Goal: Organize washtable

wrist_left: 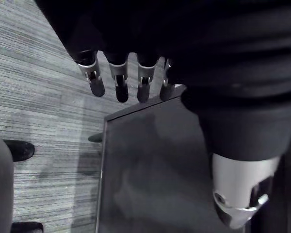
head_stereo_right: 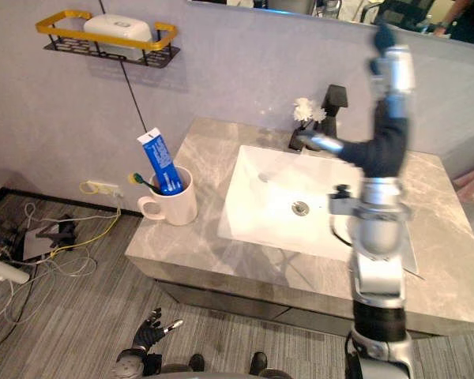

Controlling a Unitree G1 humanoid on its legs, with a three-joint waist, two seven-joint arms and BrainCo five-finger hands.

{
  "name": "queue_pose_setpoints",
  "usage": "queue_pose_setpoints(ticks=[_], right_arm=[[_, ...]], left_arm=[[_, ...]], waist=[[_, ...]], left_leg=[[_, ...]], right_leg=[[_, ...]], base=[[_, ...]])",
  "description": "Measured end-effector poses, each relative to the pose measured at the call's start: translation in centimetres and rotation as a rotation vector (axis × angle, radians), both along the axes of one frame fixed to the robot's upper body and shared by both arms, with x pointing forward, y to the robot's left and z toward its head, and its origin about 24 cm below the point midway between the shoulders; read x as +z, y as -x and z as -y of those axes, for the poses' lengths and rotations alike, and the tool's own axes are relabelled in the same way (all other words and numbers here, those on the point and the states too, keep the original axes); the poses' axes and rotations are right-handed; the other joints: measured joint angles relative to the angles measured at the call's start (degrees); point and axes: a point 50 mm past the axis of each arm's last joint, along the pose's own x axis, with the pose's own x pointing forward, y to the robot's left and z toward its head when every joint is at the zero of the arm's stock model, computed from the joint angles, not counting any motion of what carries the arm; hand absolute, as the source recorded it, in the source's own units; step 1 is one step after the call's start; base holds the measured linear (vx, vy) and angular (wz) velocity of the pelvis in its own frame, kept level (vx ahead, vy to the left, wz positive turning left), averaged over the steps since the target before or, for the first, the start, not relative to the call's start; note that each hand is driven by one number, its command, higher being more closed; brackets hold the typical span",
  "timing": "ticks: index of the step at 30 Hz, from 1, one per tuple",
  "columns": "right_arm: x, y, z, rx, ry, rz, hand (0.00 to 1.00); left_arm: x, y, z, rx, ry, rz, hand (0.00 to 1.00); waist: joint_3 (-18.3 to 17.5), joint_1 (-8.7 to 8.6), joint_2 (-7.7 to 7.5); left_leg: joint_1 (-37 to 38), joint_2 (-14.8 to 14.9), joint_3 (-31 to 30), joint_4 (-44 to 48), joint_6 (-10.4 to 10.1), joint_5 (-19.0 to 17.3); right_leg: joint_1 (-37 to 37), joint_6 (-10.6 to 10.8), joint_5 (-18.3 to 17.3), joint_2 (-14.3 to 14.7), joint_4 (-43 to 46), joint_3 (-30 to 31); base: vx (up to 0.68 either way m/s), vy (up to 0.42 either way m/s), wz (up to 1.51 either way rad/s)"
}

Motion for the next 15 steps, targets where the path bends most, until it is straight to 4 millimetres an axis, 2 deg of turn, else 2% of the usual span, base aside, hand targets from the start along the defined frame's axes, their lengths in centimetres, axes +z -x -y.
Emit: queue_pose_setpoints(ticks=[2,6,8,10,11,12,13,15], right_arm=[[-0.6,1.8,2.7,-0.108,-0.072,0.009,0.00],[-2.6,4.3,5.7,-0.264,-0.165,-0.027,0.00],[-6.0,5.6,7.6,-0.367,-0.277,-0.130,0.00],[-8.6,6.7,8.8,-0.440,-0.360,-0.211,0.00],[-11.0,7.8,9.5,-0.497,-0.446,-0.285,0.00],[-13.3,9.0,9.9,-0.549,-0.534,-0.353,0.00],[-14.4,9.6,10.0,-0.572,-0.574,-0.381,0.00],[-17.9,11.7,9.4,-0.640,-0.719,-0.478,0.00]], left_arm=[[-0.1,0.1,0.0,0.000,0.003,-0.009,0.00],[-0.4,0.7,0.0,0.021,0.018,-0.034,0.00],[-0.5,1.1,-0.1,0.026,0.023,-0.048,0.00],[-0.6,1.2,0.0,0.027,0.026,-0.053,0.00],[-0.6,1.3,0.2,0.033,0.031,-0.058,0.00],[-0.7,1.4,0.3,0.037,0.036,-0.063,0.00],[-0.7,1.5,0.4,0.038,0.039,-0.065,0.00],[-0.8,1.8,1.0,0.048,0.056,-0.074,0.00]], waist=[[-0.1,-0.76,0.03],[-1.2,-2.16,0.49],[-1.8,-3.03,0.49],[-2.0,-3.38,0.65],[-2.3,-3.57,0.92],[-2.5,-3.69,1.22],[-2.7,-3.77,1.44],[-3.2,-4.53,2.07]], left_leg=[[0.2,0.1,0.4,0.0,0.0,-0.3],[0.0,0.2,1.4,0.0,0.0,-0.7],[0.0,0.3,1.9,0.0,0.0,-1.1],[-0.1,0.3,2.2,0.0,0.0,-1.3],[-0.2,0.3,2.6,0.0,0.1,-1.5],[-0.2,0.3,2.9,0.1,0.1,-1.7],[-0.2,0.3,3.1,0.1,0.1,-1.8],[-0.2,0.4,3.6,0.1,0.1,-2.3]], right_leg=[[-0.2,0.0,0.0,0.1,0.0,0.4],[-1.1,0.0,0.0,0.2,0.0,1.4],[-1.4,0.1,0.0,0.4,0.0,1.9],[-1.6,0.1,-0.1,0.4,0.0,2.2],[-1.9,0.2,-0.2,0.4,-0.1,2.5],[-2.0,0.3,-0.4,0.4,-0.1,2.8],[-2.1,0.5,-0.6,0.5,0.0,3.0],[-2.2,0.6,-1.1,0.5,0.0,3.1]], base=[[-0.02,0.013,-0.13],[0.01,0.012,-0.14],[0.03,0.010,-0.13],[0.02,0.010,-0.11],[0.02,0.017,-0.15],[0.02,0.015,-0.14],[0.03,0.012,-0.14],[0.04,0.007,-0.09]])
